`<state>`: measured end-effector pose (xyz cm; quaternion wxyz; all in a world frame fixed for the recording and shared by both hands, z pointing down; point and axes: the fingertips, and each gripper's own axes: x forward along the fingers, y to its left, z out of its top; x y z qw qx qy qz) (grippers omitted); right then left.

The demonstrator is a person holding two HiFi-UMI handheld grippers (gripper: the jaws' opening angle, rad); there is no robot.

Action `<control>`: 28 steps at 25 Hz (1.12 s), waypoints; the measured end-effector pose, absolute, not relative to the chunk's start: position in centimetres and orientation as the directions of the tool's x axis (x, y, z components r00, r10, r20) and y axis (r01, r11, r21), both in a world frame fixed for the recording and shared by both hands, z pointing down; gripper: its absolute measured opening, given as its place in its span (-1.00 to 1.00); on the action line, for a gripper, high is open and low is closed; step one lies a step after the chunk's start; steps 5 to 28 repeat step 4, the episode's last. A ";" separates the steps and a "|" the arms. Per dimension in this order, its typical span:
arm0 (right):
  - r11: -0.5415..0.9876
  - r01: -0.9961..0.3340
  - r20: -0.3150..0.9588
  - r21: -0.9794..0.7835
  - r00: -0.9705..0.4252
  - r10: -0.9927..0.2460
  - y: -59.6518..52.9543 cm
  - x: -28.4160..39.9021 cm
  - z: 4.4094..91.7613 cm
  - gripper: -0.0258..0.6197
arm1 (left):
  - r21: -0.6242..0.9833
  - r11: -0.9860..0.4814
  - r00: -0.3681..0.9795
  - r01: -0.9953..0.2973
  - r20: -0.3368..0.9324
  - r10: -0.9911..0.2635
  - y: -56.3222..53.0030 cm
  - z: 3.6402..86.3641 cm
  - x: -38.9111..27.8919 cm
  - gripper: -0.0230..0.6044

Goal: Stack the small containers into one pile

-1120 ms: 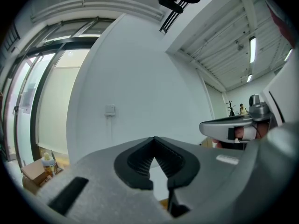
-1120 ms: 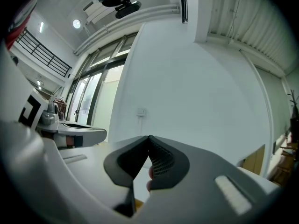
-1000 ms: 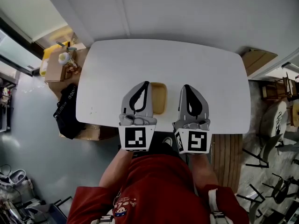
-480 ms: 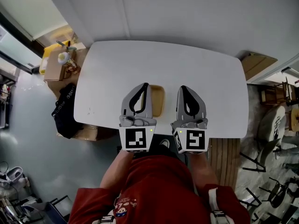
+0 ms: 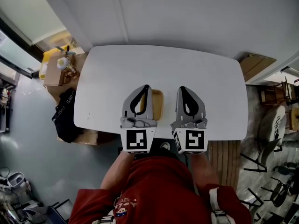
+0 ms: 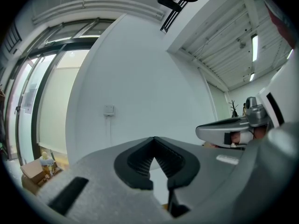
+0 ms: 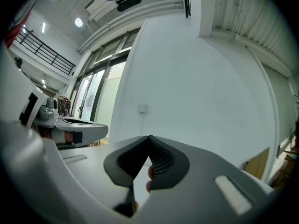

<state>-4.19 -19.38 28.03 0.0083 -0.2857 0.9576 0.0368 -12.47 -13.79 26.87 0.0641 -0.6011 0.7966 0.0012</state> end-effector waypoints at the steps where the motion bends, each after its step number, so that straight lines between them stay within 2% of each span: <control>1: 0.834 -0.548 -0.038 0.066 -0.836 -0.547 -19.5 -4.2 28.0 -0.92 | -0.072 0.277 -0.269 -0.958 -0.101 -0.958 -13.9 26.9 -12.4 -0.92; 28: 0.832 -0.551 -0.042 0.068 -0.835 -0.549 -19.7 -4.0 27.7 -0.92 | -0.075 0.271 -0.265 -0.960 -0.087 -0.960 -14.1 26.9 -12.2 -0.92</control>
